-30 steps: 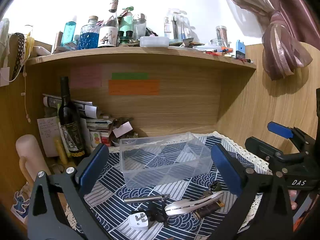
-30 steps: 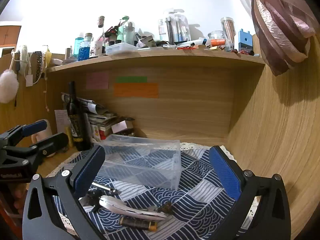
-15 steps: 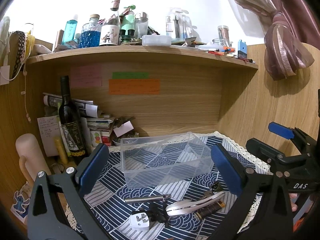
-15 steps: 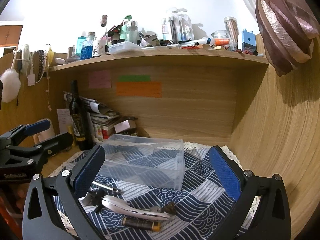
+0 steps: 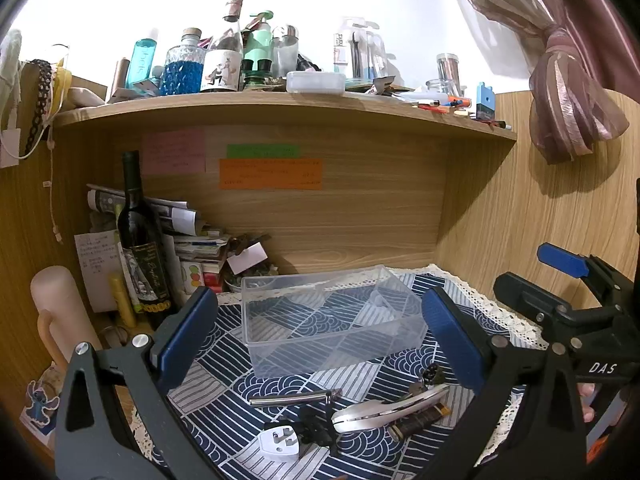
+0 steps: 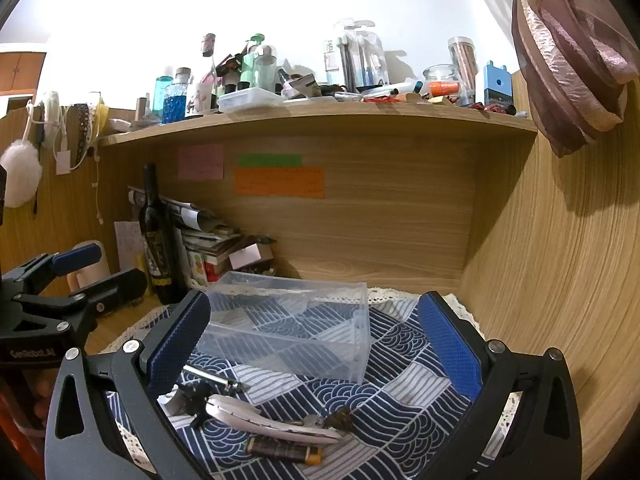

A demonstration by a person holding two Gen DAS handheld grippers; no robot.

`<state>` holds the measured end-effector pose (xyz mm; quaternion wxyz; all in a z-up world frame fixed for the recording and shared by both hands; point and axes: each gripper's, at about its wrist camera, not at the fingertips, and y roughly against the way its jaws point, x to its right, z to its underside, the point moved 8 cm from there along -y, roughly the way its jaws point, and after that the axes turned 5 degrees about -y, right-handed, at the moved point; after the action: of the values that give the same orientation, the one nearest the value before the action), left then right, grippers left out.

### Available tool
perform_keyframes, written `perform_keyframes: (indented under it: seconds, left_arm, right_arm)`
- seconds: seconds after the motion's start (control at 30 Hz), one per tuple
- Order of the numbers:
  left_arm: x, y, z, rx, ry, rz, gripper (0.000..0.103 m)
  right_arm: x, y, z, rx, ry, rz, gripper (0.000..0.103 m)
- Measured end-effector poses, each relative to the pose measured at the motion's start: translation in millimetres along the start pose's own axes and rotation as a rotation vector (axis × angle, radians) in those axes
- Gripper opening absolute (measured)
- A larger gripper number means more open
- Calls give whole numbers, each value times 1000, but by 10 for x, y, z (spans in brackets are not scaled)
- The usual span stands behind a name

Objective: Organize rigid objects

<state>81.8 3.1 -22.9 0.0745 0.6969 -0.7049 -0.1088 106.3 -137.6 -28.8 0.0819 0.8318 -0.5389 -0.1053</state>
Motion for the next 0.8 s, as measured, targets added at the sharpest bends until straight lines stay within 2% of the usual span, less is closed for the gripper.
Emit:
perform_keyframes:
  seconds: [0.8]
  left_arm:
    - [43, 9, -13, 1, 3, 5, 103]
  right_arm:
    - [28, -8, -2, 0, -10, -1, 103]
